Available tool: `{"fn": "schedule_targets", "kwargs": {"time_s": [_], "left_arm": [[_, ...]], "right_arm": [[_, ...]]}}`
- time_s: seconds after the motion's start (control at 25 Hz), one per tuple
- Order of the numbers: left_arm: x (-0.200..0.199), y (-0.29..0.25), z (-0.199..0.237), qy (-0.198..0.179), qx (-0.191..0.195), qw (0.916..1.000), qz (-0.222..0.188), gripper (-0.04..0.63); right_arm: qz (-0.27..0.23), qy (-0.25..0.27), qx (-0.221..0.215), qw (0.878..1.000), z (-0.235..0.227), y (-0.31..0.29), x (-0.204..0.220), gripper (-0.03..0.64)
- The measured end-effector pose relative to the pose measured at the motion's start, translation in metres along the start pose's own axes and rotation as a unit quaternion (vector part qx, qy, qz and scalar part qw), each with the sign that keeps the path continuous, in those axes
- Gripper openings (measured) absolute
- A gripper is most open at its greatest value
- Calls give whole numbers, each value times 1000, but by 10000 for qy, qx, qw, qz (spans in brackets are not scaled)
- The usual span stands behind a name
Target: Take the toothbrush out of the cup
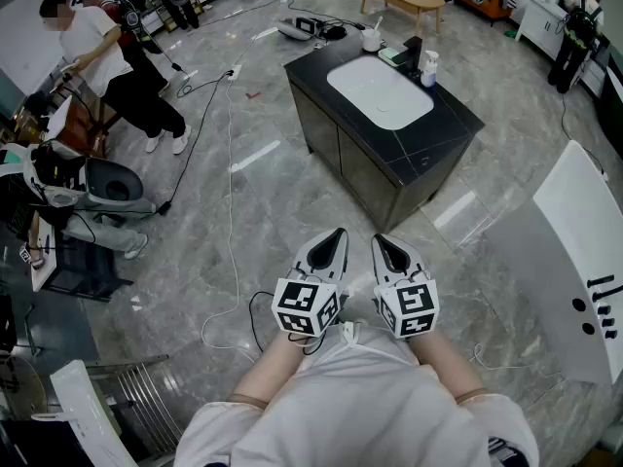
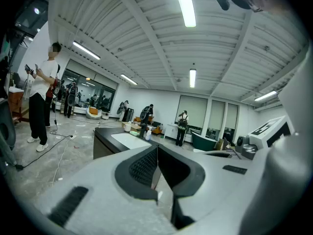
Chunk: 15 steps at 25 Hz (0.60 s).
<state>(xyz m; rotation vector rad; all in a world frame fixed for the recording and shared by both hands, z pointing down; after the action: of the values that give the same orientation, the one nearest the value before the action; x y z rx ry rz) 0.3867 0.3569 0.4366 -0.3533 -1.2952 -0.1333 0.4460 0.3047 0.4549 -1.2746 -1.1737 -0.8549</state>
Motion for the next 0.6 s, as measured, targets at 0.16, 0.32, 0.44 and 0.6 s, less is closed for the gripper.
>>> {"fn": "schedule_targets", "kwargs": {"time_s": [0.16,0.32,0.44,0.6], "left_arm": [[2,-2,-4,27,-1,10000,5,20],[4,-5,-5,27,23,10000,37,20],[4,-6,-7,34,31,10000,56,20],[4,-5,-9,35,14,10000,88,20]], "right_arm": [[9,-5,5,10000,-4,4,2,26],[-13,-17,19,10000,-6,4,2,26],[-21,-71,29,10000,-8,6,1,26],[-13,-260,-15,9997,-8,6,2,26]]}}
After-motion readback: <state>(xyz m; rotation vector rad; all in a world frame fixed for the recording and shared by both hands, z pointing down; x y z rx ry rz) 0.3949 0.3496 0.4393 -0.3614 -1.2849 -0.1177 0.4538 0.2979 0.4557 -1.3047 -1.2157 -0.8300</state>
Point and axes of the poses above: the fingertips, and each gripper's own axes: y backward along the fingers, z to its left, x out of its underside, the point moved 1 cm from there along y, backward along the fingers, and after that the axes turned 2 degrees about -x, right-handed, at the moved point
